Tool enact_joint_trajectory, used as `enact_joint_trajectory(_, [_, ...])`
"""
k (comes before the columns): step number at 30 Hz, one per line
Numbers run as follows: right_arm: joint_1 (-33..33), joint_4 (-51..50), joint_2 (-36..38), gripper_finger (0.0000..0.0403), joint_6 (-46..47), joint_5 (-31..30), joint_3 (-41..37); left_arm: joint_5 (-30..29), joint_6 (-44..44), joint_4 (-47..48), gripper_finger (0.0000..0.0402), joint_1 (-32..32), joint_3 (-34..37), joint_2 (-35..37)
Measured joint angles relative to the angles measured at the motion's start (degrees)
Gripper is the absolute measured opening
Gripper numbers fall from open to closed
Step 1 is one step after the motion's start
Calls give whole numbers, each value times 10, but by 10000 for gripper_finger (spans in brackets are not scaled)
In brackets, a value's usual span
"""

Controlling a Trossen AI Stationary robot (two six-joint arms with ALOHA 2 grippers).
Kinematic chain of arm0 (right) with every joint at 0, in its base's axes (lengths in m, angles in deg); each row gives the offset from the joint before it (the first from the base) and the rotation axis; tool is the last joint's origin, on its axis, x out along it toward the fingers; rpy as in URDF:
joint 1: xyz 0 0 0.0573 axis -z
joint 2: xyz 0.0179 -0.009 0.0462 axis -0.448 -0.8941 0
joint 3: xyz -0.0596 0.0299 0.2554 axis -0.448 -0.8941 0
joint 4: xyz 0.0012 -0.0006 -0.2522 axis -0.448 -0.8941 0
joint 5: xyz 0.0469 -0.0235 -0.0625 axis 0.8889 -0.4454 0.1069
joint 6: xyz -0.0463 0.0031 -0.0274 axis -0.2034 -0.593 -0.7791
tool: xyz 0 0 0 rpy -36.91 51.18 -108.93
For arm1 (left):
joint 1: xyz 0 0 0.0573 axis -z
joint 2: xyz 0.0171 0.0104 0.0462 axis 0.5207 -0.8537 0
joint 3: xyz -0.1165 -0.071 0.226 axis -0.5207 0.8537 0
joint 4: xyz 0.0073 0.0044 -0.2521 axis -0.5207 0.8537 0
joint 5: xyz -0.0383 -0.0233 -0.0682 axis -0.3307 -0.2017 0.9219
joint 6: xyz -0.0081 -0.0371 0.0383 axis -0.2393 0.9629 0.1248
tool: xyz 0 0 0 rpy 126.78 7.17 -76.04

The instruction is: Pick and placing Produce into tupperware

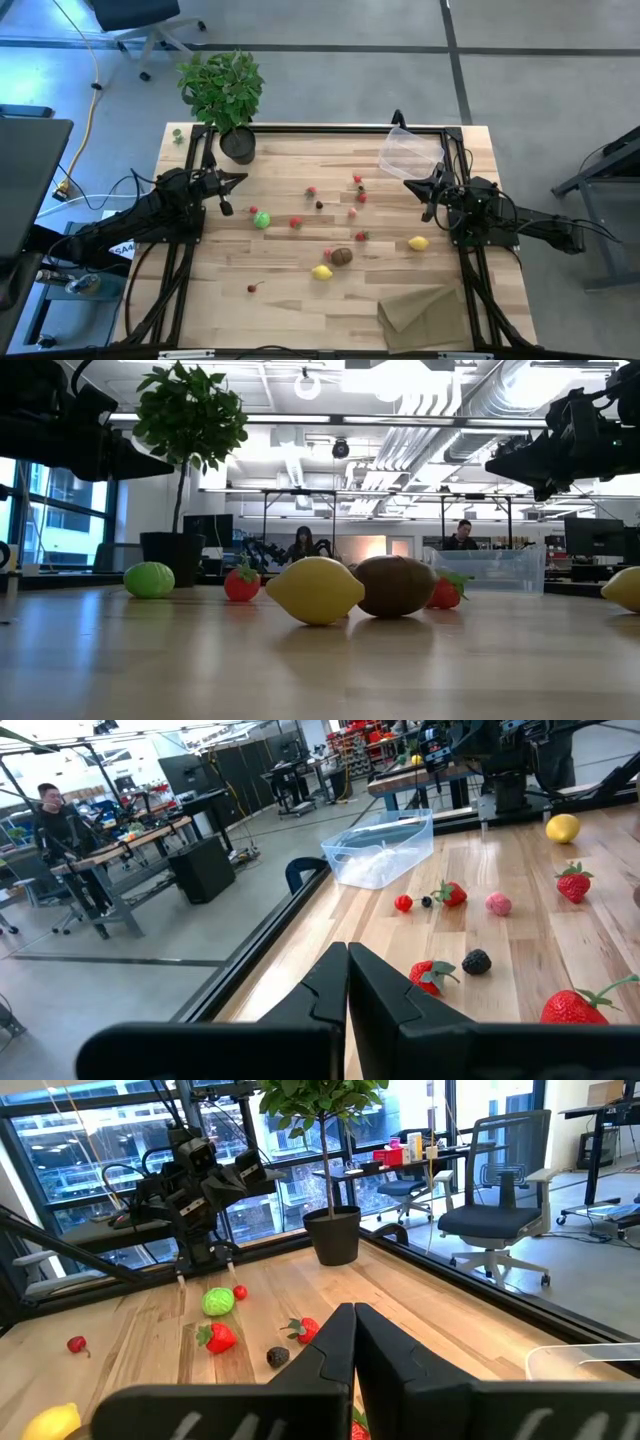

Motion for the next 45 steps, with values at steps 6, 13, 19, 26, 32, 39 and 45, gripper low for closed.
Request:
enact_joint_trajectory(6, [0, 0, 0, 0, 0, -2, 0, 0, 0, 0, 3, 0, 0, 0])
enact_joint_trajectory(13, [0, 0, 0, 0, 0, -1, 0, 0, 0, 0, 3, 0, 0, 0])
enact_joint_trajectory(19, [0, 0, 0, 0, 0, -1, 0, 26, 116, -1, 3, 0, 0, 0])
enact_joint_trajectory(26, [0, 9, 0, 0, -55, -64, 0, 27, 311, -15, 3, 0, 0, 0])
enact_joint_trajectory(32, [0, 13, 0, 0, -9, -67, 0, 14, 408, -44, 3, 0, 0, 0])
enact_joint_trajectory(39, [0, 79, 0, 0, 266, -68, 0, 27, 421, -228, 3, 0, 0, 0])
enact_joint_trajectory(45, [0, 165, 0, 0, 395, -109, 0, 32, 332, -509, 3, 0, -6, 0])
